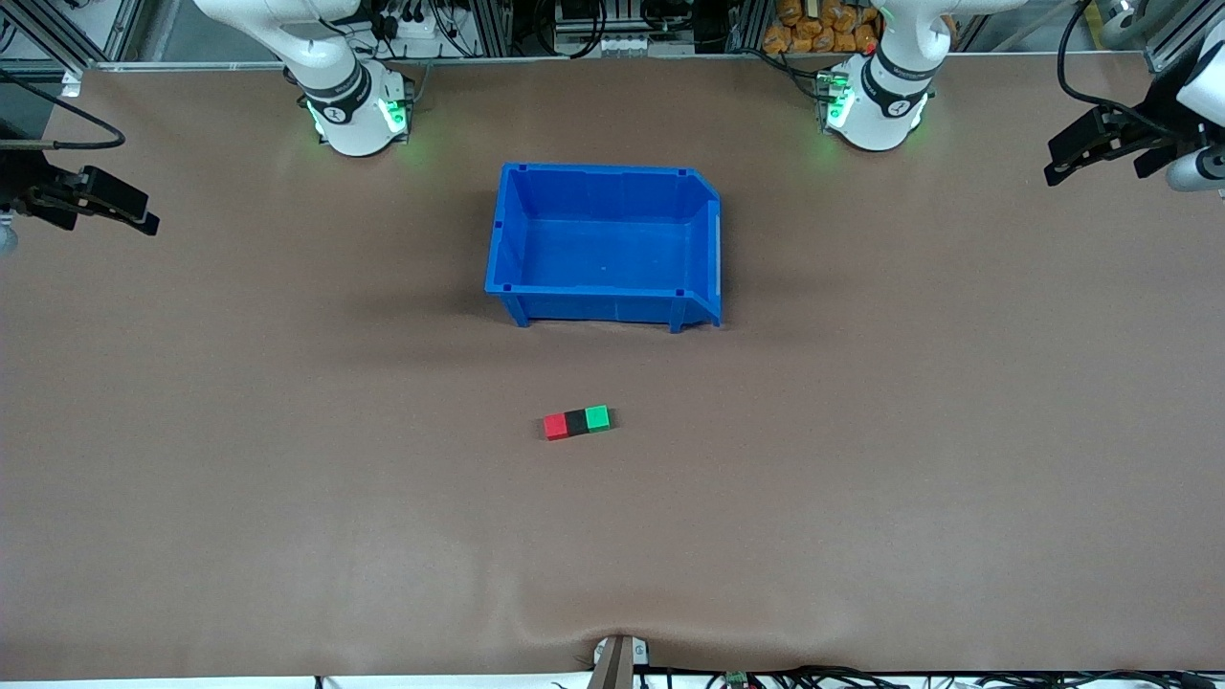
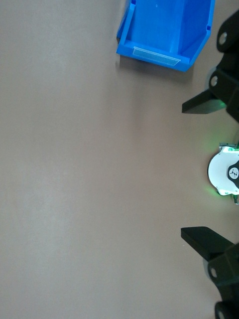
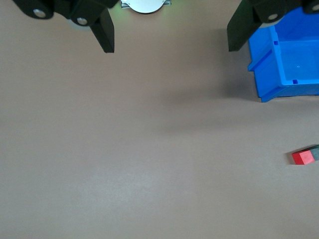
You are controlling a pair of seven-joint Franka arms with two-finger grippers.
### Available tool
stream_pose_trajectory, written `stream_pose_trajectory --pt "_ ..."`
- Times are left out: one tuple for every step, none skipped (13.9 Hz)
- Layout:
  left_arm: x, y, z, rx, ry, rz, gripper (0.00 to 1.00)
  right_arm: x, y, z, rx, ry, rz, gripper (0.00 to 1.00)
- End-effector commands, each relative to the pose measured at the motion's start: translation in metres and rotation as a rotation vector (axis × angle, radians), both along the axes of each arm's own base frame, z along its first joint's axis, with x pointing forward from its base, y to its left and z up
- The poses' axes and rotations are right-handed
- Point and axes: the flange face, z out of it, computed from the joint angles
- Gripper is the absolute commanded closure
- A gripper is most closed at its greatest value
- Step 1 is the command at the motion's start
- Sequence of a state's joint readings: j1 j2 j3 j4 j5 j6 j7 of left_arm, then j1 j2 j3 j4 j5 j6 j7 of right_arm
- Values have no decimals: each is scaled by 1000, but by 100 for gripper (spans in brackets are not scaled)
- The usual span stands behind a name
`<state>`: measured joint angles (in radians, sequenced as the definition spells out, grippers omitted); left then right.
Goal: Attach green and red cubes to black cube
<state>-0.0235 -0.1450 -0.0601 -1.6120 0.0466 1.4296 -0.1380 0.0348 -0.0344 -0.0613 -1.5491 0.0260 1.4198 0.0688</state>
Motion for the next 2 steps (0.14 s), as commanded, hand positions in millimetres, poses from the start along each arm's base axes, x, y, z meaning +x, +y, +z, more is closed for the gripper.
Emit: stream_pose_trajectory --pt "6 1 4 3 -3 -21 0 -1 3 3 2 2 -4 0" --pt "7 0 3 3 0 -24 0 -1 3 3 2 2 -4 0"
